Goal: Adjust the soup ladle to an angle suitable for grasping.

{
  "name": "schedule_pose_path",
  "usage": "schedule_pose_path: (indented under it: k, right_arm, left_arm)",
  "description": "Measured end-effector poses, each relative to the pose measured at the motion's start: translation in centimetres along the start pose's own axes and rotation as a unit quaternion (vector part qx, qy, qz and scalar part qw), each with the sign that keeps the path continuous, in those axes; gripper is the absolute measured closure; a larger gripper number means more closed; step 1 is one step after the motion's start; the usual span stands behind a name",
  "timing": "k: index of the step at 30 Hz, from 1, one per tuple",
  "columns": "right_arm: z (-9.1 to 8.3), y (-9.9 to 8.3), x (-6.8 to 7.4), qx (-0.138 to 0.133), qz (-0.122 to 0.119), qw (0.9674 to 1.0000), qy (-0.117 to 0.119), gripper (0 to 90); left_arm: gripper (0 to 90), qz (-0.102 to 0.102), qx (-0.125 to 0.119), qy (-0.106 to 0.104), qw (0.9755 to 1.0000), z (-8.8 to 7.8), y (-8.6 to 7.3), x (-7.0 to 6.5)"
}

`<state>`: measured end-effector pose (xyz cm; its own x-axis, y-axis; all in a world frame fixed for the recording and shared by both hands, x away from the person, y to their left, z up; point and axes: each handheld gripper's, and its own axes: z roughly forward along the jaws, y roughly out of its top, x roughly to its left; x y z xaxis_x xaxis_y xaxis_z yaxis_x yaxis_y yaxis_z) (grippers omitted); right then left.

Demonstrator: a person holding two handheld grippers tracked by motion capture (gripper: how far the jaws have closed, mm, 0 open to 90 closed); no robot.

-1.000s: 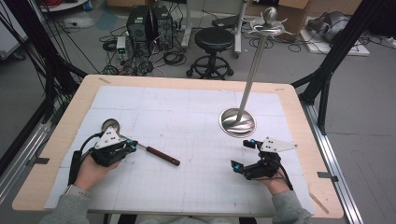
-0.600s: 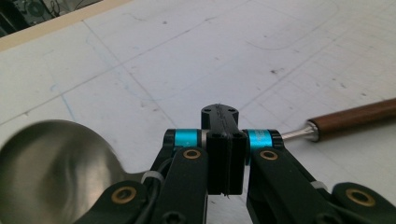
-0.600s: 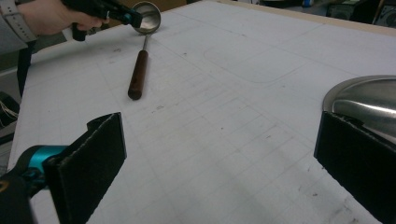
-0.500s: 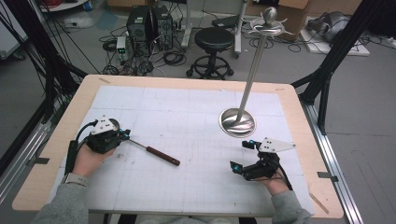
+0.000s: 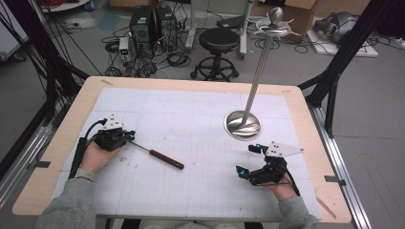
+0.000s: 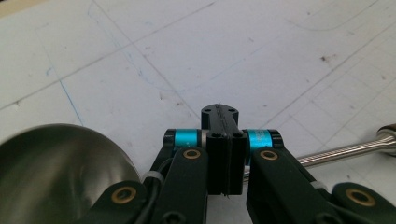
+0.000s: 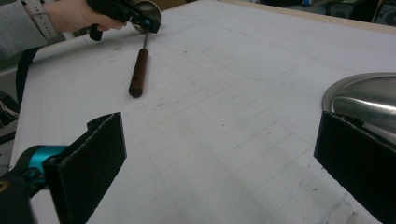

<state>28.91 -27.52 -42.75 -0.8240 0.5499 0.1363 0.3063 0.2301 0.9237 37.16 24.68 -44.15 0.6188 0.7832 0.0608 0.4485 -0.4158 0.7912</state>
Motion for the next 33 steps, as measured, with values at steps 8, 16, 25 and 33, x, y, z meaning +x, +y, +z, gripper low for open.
schedule_pose_path:
  k: [8,16,25,33]
  right_arm:
    - [-0.4,0.0,0.2,-0.005,0.003,1.0,-0.001,1.3]
    - [-0.3,0.0,0.2,-0.003,-0.001,1.0,0.001,1.3]
    - [-0.3,0.0,0.3,-0.001,0.0,1.0,0.002,1.3]
    - [-0.2,0.0,0.2,0.0,-0.001,1.0,0.004,1.4]
  left_arm:
    - [89.7,0.004,0.008,0.001,1.0,0.6,-0.2,0.2]
    - [89.7,0.025,0.016,0.013,0.9995,0.5,-0.2,-0.2]
    - [89.7,0.044,0.025,0.015,0.9986,-0.1,-0.4,-1.1]
    - [89.7,0.072,0.051,0.023,0.9958,-1.1,-0.5,-2.4]
